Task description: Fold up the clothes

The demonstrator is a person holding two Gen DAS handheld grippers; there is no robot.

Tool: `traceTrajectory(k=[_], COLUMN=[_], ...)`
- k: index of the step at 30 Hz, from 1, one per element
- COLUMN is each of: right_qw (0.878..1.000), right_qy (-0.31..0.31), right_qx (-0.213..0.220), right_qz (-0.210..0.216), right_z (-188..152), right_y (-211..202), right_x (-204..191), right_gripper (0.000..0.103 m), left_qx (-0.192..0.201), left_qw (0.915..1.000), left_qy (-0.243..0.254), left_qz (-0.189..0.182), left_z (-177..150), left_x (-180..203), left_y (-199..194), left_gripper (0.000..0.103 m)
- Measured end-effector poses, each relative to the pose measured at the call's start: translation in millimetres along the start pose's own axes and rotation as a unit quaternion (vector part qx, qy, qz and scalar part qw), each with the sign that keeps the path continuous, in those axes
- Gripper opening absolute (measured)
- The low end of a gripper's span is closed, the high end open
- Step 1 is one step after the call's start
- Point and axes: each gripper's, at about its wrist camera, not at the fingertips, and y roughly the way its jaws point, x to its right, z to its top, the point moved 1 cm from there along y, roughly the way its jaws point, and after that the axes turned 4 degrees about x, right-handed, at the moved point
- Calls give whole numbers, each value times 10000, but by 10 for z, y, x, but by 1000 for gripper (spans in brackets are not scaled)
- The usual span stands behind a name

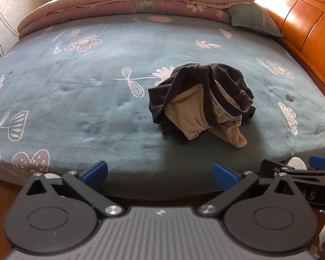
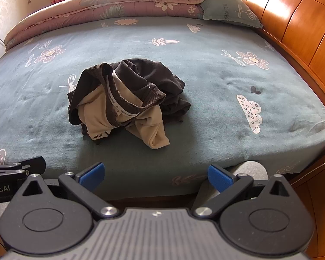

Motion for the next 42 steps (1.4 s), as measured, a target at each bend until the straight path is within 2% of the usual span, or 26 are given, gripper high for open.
traceTrajectory(k=[7,11,42], right_qw=[10000,10000,9999], right_qy=[-13,-20,-103], right_qx=[9,14,57], right_qz=[-7,-11,-46], right_z=[2,3,43], right_y=[-3,-5,-22], right_x=[-1,-1,-23], right_gripper=[103,103,103], left_qx=[28,36,57], left_qw=[10000,10000,10000], left_qy=[-5,-9,49], left_qz=[-29,-54,45], left_z=[-12,-22,66], left_x=[26,-84,-22], left_y=[-33,-6,-40], left_gripper=[103,103,103])
